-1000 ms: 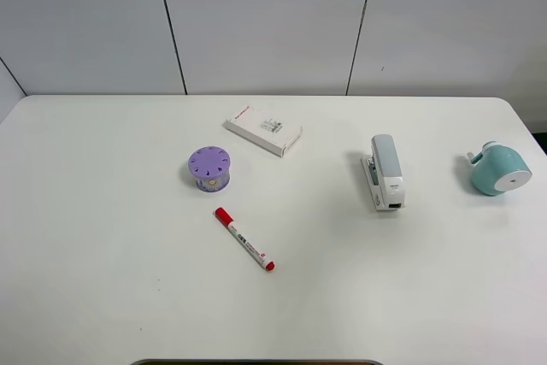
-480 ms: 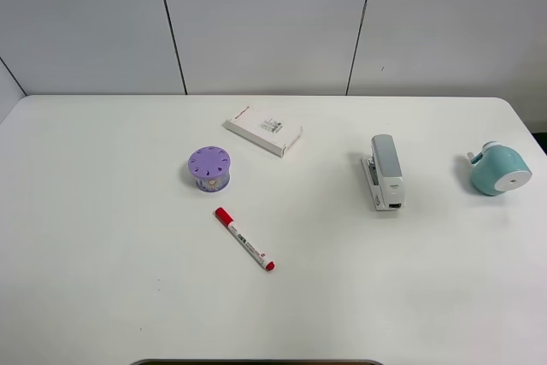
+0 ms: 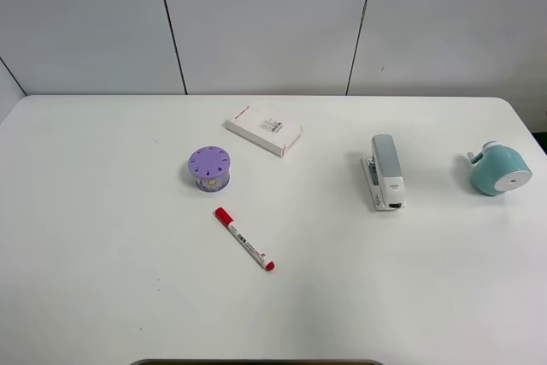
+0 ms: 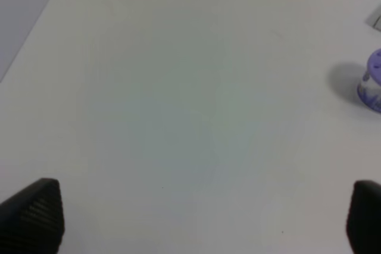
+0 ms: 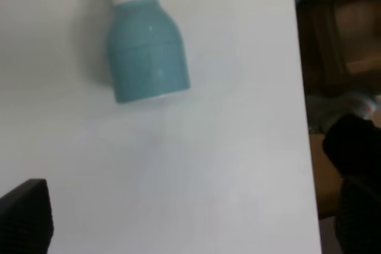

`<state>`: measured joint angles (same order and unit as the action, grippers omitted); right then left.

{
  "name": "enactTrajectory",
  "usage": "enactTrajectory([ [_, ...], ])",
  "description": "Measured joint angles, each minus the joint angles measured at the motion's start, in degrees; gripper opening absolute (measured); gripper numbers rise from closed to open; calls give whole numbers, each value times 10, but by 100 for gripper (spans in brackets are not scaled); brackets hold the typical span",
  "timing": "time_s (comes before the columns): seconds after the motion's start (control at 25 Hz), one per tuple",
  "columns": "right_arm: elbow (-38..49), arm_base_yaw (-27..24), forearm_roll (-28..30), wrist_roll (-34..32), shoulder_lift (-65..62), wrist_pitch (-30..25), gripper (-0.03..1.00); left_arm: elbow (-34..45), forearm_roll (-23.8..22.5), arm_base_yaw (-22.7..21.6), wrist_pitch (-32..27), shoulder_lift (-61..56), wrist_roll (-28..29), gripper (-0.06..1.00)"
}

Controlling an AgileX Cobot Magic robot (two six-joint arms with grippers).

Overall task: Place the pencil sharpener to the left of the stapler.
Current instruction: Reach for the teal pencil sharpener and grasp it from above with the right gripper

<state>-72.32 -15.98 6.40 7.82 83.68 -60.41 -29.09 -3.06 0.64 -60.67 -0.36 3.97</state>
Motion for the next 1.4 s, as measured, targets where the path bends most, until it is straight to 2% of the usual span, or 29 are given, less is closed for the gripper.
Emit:
enactTrajectory([
  [0.44,-11,0,8,78,94,55,94,0,0,0,0,0,0,95],
  [0.72,-11,-19,-30,78,150,105,94,0,0,0,0,0,0,95],
  [1.4,-11,-23,-53,91,261,152,94,0,0,0,0,0,0,95],
])
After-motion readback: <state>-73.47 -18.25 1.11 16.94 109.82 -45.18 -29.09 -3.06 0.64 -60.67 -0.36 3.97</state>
